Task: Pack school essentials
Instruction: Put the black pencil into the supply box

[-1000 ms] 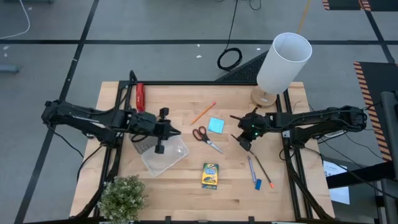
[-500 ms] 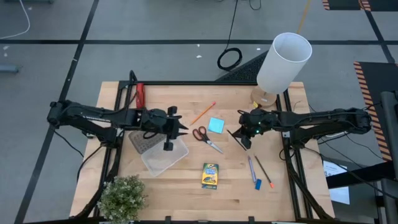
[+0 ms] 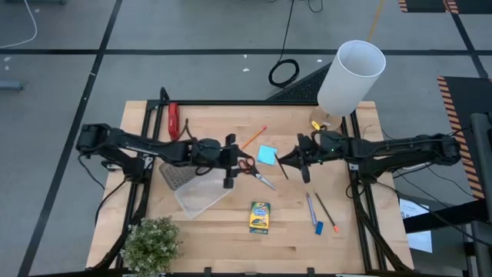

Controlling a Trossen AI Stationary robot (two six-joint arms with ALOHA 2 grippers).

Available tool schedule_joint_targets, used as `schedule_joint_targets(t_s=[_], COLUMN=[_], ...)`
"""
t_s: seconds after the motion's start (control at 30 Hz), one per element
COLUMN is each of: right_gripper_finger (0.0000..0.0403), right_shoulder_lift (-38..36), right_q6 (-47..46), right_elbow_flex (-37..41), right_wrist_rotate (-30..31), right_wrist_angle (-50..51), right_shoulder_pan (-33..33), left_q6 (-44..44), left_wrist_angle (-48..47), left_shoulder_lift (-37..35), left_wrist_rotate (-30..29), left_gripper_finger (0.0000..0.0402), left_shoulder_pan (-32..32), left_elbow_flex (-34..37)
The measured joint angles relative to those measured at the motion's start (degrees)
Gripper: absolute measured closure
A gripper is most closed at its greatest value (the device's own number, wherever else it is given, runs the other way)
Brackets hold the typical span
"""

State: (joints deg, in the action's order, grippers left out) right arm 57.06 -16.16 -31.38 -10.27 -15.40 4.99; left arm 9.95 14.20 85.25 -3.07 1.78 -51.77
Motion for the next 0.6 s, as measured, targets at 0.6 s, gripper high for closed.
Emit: schedule_joint_targets(t_s=[0.6], right_gripper_finger=[0.0394], right_shoulder_lift=[0.06], right_q6=[11.41], right_elbow_flex=[0.0], right_wrist_rotate=[10.19], right_wrist_angle=[-18.46], right_shoulder_pan=[-7.8], left_q6=[-2.88], left_wrist_angle=[27.29], left_shoulder_lift=[13.35], left_wrist_rotate=[1.53], left_gripper_finger=[0.0145], left_shoulder_pan=[2.79], left_elbow_flex=[-0.28])
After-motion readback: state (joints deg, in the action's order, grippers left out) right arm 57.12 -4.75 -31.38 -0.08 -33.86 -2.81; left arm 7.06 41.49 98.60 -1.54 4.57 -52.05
